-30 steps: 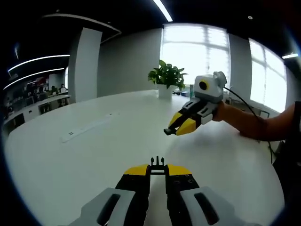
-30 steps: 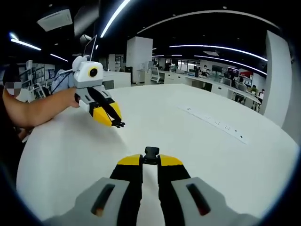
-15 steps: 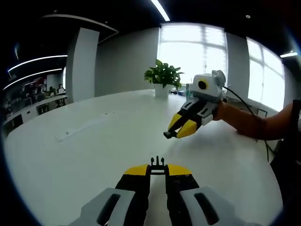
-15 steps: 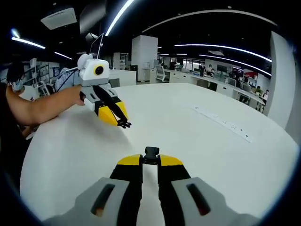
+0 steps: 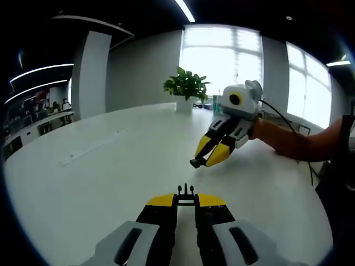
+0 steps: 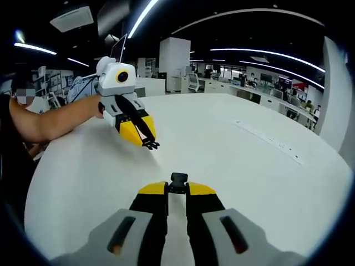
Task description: Snap the two parts of the plastic buckle together until the buckle closes and remains connected.
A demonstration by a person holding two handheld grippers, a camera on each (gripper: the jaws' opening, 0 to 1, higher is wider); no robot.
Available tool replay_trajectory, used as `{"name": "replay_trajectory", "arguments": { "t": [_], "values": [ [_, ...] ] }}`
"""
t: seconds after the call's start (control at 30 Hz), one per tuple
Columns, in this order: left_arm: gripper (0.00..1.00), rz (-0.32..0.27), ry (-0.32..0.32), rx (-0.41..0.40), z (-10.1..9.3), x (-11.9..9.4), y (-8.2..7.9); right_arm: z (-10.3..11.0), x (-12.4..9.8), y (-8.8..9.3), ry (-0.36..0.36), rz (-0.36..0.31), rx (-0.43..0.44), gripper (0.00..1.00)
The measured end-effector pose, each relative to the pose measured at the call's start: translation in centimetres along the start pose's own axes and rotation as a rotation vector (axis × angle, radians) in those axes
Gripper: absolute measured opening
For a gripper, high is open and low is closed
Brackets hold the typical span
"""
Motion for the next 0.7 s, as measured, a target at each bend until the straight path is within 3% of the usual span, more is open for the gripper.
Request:
{"name": "replay_trajectory", "arguments": {
  "t": [0.23,0.7],
  "values": [
    [0.10,0.010,0.006,0.015,-1.6,-0.3,0.6,0.4,-0.2,-0.2,-0.011,-0.005,-0.007,0.09],
    [0.10,0.002,0.021,0.016,-2.8,-0.7,1.0,2.2,-0.6,0.3,-0.032,-0.001,-0.014,0.09]
  ]
}}
Point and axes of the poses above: the point that each gripper's makers call its tool centre point, and the gripper's own axes: x roughly forward along the fingers, z roughly to its left, y roughly out of its underside, the point moved 8 cm from there along -x, roughly backward along the fingers, and after that the axes turned 15 degrees about z, right-handed, at the moved point
